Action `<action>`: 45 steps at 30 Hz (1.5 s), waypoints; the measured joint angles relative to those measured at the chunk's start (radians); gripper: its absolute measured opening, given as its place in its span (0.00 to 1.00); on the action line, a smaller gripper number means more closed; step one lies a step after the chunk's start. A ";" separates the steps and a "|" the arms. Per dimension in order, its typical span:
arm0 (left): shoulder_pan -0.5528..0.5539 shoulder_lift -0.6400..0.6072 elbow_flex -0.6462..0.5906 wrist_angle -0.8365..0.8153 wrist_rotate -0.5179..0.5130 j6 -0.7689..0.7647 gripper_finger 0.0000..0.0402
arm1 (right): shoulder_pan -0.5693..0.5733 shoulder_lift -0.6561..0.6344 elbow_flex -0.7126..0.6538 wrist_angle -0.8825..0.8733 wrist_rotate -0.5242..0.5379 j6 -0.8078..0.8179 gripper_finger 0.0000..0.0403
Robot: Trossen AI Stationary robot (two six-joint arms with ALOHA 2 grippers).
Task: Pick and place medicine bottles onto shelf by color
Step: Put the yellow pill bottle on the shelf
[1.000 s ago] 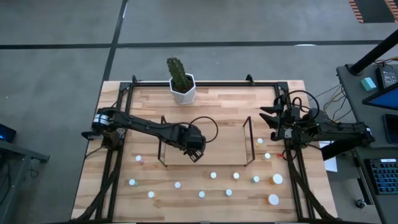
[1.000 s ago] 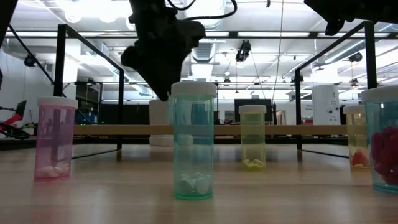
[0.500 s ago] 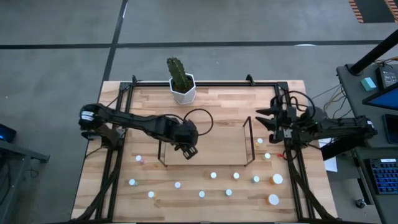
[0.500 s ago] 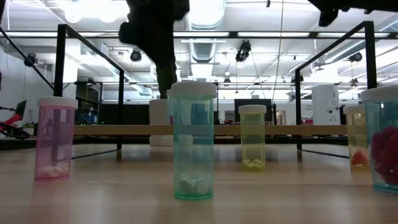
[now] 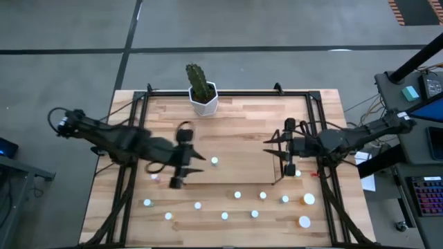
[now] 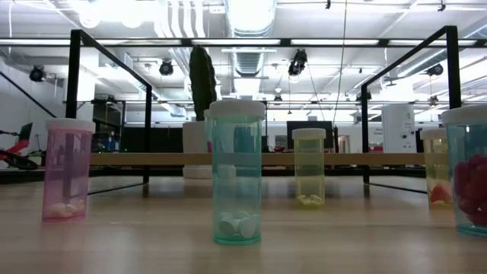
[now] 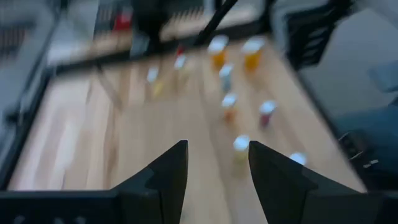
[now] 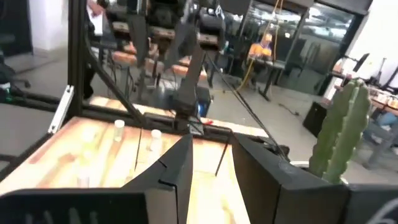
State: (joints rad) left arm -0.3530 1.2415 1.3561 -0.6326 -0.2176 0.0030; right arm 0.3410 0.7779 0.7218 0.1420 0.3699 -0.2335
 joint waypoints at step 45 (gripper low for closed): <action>-0.068 -0.446 -0.687 0.860 -0.018 0.196 0.38 | 0.348 0.929 1.286 -1.200 0.222 0.662 0.04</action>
State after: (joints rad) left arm -0.4210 0.7959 0.6691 0.2272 -0.2352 0.1986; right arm 0.6893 1.7071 2.0080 -1.0577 0.5924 0.4282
